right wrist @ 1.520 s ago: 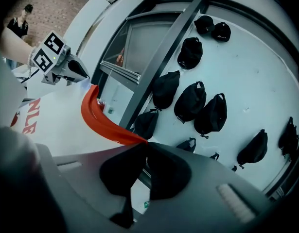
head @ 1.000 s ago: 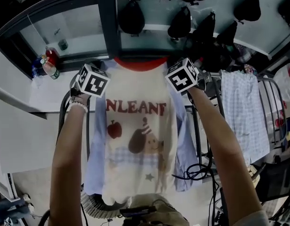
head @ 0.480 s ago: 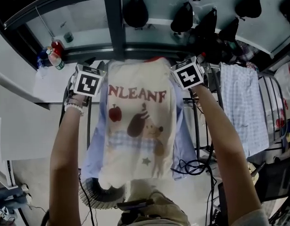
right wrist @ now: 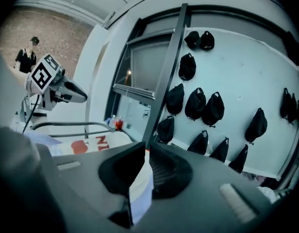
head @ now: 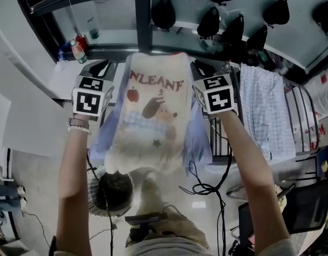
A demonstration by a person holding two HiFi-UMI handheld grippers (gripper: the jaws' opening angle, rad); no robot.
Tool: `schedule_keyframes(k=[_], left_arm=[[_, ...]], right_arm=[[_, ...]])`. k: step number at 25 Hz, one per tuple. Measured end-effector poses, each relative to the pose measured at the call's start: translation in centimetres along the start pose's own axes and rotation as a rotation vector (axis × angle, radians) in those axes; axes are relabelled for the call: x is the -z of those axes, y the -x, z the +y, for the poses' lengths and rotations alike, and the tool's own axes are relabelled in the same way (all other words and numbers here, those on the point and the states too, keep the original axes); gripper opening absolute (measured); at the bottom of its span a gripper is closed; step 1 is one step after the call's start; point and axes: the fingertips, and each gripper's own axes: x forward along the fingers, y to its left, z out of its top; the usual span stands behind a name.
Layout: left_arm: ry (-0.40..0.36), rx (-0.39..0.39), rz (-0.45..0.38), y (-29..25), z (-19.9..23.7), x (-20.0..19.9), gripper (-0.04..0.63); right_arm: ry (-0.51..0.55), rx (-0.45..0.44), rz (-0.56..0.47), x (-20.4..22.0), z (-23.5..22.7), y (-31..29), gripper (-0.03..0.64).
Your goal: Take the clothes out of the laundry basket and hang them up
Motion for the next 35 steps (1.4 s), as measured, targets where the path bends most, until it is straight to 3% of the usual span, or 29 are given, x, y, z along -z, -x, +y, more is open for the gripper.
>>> schedule_keyframes(k=[9,20,27,35], left_arm=[[0.047,-0.085,-0.093,16.8,-5.7,-0.7,-0.006],[0.017,-0.2,-0.137,34.9,-11.6,0.7,-0.008],[0.01,-0.201,-0.122,41.8,-14.7,3.8,-0.008],[0.02,-0.183,-0.107,46.5,-16.7,7.2,-0.008]], right_arm=[[-0.053,-0.112,-0.191,-2.9,7.8,15.3,0.014],[0.002,-0.3,-0.284,-1.8,18.5,28.8,0.009],[0.03,-0.429,-0.292,-0.3,26.1,33.2,0.009],[-0.002,-0.499,-0.288,0.2,32.0,35.0,0.006]])
